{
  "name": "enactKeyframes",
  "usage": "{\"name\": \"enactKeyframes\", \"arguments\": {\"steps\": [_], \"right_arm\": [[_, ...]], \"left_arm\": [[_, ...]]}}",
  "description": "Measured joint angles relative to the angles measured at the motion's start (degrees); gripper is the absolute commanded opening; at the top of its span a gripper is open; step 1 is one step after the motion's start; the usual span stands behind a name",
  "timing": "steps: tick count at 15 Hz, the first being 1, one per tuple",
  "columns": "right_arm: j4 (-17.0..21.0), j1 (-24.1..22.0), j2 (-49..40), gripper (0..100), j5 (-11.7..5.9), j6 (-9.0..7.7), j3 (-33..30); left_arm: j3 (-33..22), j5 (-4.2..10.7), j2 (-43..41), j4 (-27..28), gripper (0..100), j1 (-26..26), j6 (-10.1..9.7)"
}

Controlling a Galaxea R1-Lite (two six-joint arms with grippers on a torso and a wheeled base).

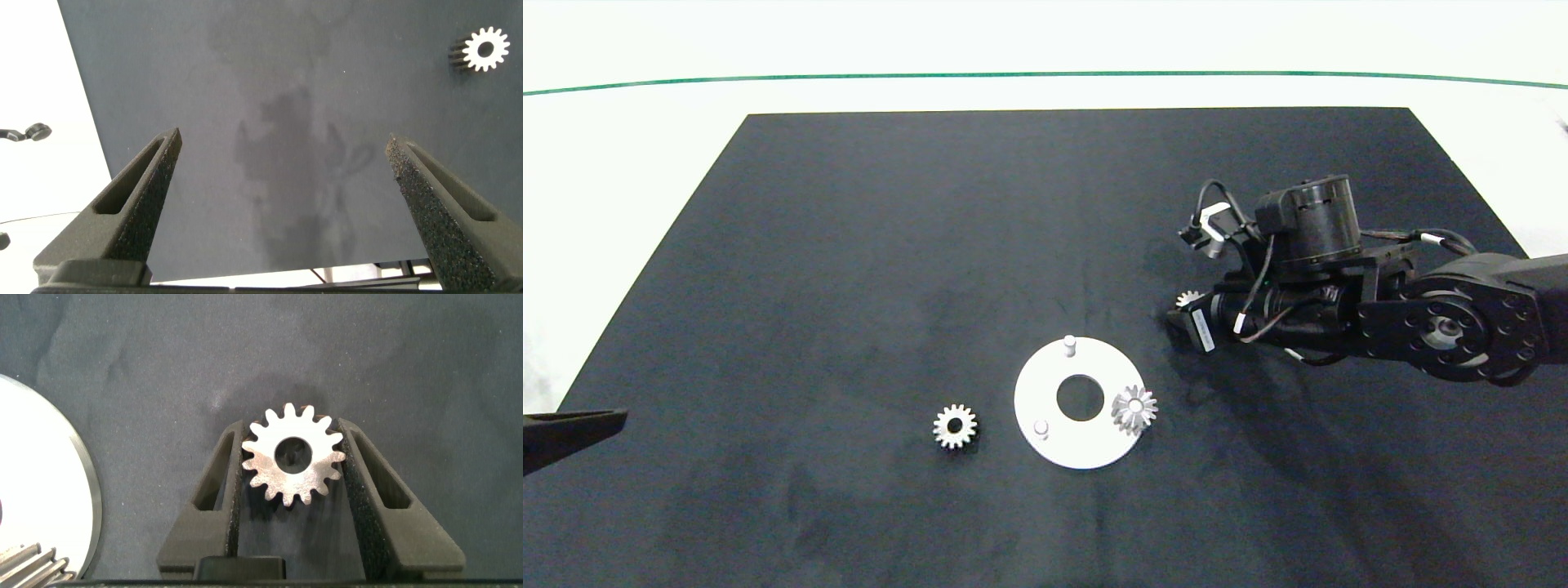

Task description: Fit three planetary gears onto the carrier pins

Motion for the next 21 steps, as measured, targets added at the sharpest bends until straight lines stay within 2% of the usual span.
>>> {"name": "enactKeyframes", "arguments": {"steps": [3,4,6,8,12,14,21], "right_arm": [[2.79,0.35,-0.96,16,-0.13,-0.20,-1.66],[5.42,0.73,-1.45,16,-0.15,-0.24,-3.25],[13.00,1.73,-2.67,16,-0.09,-0.07,-8.33],[17.44,4.85,-3.50,16,-0.06,0.96,-14.60],[19.90,13.23,-2.12,16,-0.06,1.49,-19.71],[20.61,15.76,-0.11,16,-0.13,1.49,-22.33],[21.32,19.07,5.35,16,-0.48,1.41,-24.65]], "left_arm": [[0.02,0.02,0.00,0.00,100,0.00,0.02],[0.02,0.02,0.00,0.00,100,-0.05,0.02],[0.07,0.02,0.00,0.02,100,-0.09,0.02],[0.11,0.02,0.00,0.00,100,-0.09,-0.02],[-0.11,0.05,-0.02,0.00,100,0.04,0.00],[-0.24,0.05,-0.60,0.00,100,0.09,0.05],[-0.22,0.02,-1.55,0.00,100,-0.05,0.05]]}}
